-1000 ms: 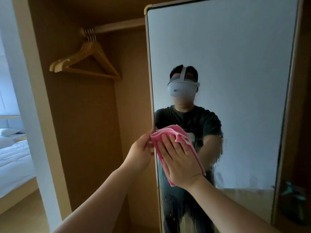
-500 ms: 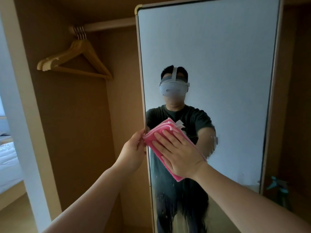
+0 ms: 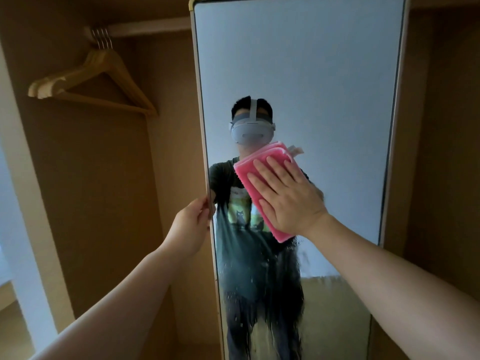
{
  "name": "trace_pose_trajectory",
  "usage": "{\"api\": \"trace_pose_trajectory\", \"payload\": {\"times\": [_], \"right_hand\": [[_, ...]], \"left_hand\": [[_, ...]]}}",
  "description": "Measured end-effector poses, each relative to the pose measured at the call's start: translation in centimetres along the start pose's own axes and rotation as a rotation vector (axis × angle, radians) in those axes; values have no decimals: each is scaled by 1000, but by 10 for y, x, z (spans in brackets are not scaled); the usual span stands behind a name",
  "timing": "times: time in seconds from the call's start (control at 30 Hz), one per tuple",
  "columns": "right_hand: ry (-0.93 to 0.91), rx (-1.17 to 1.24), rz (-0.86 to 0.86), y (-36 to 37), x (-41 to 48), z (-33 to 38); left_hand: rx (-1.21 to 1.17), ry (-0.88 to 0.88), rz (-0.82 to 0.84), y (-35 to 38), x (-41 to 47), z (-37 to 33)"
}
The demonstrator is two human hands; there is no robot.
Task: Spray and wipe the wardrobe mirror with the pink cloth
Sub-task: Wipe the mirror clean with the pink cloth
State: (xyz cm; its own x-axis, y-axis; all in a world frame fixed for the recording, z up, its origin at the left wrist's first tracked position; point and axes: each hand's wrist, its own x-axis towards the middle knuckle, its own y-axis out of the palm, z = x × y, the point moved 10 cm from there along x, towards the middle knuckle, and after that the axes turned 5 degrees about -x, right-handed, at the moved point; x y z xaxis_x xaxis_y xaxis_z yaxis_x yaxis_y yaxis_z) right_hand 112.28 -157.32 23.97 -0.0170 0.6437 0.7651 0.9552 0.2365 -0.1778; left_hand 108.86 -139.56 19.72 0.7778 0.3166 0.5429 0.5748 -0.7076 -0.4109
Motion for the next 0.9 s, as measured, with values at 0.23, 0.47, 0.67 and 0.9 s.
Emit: {"api": "trace_pose_trajectory", "payload": {"times": [0.23,0.47,0.67,0.9], "right_hand": [[103,9,-6,0,-13,-4],[221,52,31,15,-51,2],[222,78,46,26,-97,16],[185,107,40,27,-113,19]], "left_hand": [[22,14,-17,2,-2,-3],[45,47,-35,2,-1,-3],[68,43,-58,3,0,1],[69,29,-58,4,-2,3]]}}
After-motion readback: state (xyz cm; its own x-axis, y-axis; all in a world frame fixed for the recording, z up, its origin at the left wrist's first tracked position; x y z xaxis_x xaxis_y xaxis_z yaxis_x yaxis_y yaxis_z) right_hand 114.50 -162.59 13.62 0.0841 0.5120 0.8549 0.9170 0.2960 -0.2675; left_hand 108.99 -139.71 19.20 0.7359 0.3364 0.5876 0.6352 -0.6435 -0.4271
